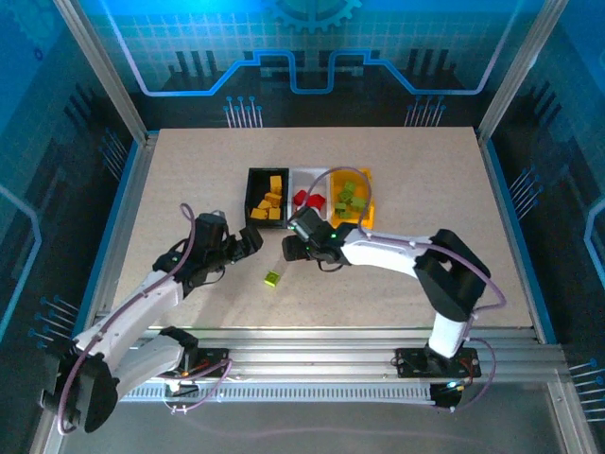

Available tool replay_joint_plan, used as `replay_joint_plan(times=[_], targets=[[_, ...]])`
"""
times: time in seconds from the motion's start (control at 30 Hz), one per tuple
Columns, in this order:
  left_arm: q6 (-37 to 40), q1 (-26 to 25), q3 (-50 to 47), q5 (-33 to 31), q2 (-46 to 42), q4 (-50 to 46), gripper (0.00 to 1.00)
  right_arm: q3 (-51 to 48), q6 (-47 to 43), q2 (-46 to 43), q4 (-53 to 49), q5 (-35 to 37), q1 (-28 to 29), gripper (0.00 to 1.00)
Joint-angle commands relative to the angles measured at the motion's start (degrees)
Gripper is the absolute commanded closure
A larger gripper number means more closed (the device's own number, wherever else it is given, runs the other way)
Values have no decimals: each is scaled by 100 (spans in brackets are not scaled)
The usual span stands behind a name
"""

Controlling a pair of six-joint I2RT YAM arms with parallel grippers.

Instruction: Sort the legos into containers by color

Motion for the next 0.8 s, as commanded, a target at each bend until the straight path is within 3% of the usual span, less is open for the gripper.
replay_joint_plan(times=[0.0, 0.27, 0.43, 0.6, 0.77], targets=[[-111, -18, -80, -164, -299, -193, 1, 407, 417, 370, -360, 609, 64, 25], [-74, -9, -165, -169, -437, -217, 1, 1095, 582, 1141, -909, 712, 88, 32], [-100, -10, -216, -155, -375, -172, 1, 1054, 697, 1257, -963, 623, 106, 46], [-66, -10, -171, -137, -336, -166, 1, 698, 577, 915, -670, 568, 127, 64], [-74, -10, -139, -40, -336, -158, 1, 312, 203, 83, -417, 521, 162, 72]])
